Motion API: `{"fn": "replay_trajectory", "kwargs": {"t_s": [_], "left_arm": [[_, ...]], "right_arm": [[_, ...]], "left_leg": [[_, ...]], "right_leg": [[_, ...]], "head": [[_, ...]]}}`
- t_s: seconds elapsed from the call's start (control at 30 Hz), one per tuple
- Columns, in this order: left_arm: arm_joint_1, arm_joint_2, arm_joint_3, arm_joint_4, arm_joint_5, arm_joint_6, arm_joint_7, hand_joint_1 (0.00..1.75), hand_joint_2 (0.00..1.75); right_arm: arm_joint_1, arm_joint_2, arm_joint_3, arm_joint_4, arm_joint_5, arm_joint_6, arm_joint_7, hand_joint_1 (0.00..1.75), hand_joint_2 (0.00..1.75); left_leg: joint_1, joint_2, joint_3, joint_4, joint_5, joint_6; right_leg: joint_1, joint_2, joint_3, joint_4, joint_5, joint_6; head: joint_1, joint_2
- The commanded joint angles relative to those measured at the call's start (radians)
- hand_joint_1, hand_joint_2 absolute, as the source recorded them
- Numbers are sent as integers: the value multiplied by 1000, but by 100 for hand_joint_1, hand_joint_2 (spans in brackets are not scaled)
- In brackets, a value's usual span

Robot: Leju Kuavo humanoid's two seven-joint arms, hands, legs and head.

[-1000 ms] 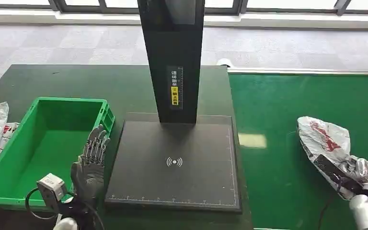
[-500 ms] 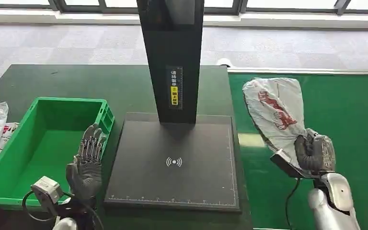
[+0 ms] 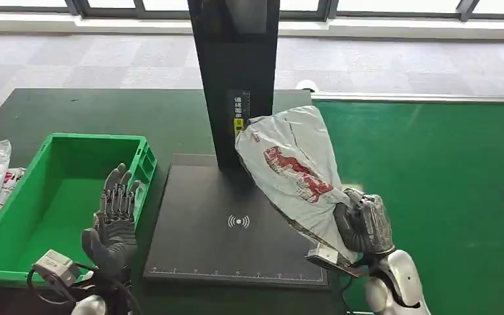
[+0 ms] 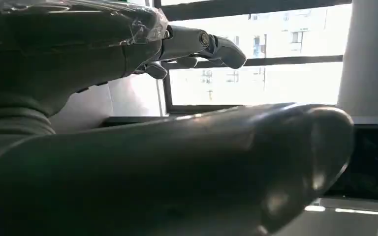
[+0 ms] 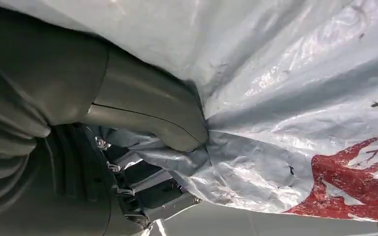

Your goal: Moved the parcel from conveyor to table for the left to box.

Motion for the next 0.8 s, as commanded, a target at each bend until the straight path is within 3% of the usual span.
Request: {"fn": "replay_trajectory", "kwargs": {"t_s": [0.03, 0.17, 0.4, 0.67, 0.73, 0.77, 0.8], "left_arm": [[-65, 34, -32, 76, 22, 50, 6, 0, 0], [-80, 47, -53, 90, 44, 50, 6, 0, 0], [-84, 52, -69, 99, 46, 46, 7, 0, 0], [-172, 47, -109, 205, 56, 18, 9, 0, 0], [-180, 41, -113, 207, 56, 18, 10, 0, 0], [-180, 41, -114, 206, 56, 18, 10, 0, 0], [-180, 40, -115, 203, 55, 18, 10, 0, 0]], "right_arm": [[-73, 27, 137, 106, -79, 35, -14, 175, 175], [-132, 51, 180, 229, -125, 49, -23, 175, 175], [-143, 49, 192, 248, -136, 60, -23, 175, 175], [-203, 88, 183, 383, -139, 82, 12, 175, 175], [-221, 108, 188, 404, -128, 83, 18, 134, 175], [-223, 111, 190, 406, -125, 82, 19, 134, 175], [-226, 117, 194, 408, -120, 81, 22, 58, 175]], "left_leg": [[1, 3, 0, -1, 1, -1], [1, 4, 1, -3, 1, -2], [1, 2, 5, -1, 2, -2], [1, 1, 4, -2, 4, -2], [1, 2, 4, -2, 4, -2], [0, 2, 4, -2, 3, -2], [1, 3, 4, -3, 4, -2]], "right_leg": [[1, 2, -1, -2, 2, -1], [1, 3, 1, -3, 2, -1], [1, 1, 1, -1, 1, -1], [1, 0, 0, -2, 3, -1], [1, 1, 0, -2, 4, -1], [0, 2, 0, -1, 3, -1], [1, 2, -1, -2, 4, -1]], "head": [[0, 0], [0, 0], [0, 0], [0, 0], [0, 0], [0, 0], [0, 0]]}}
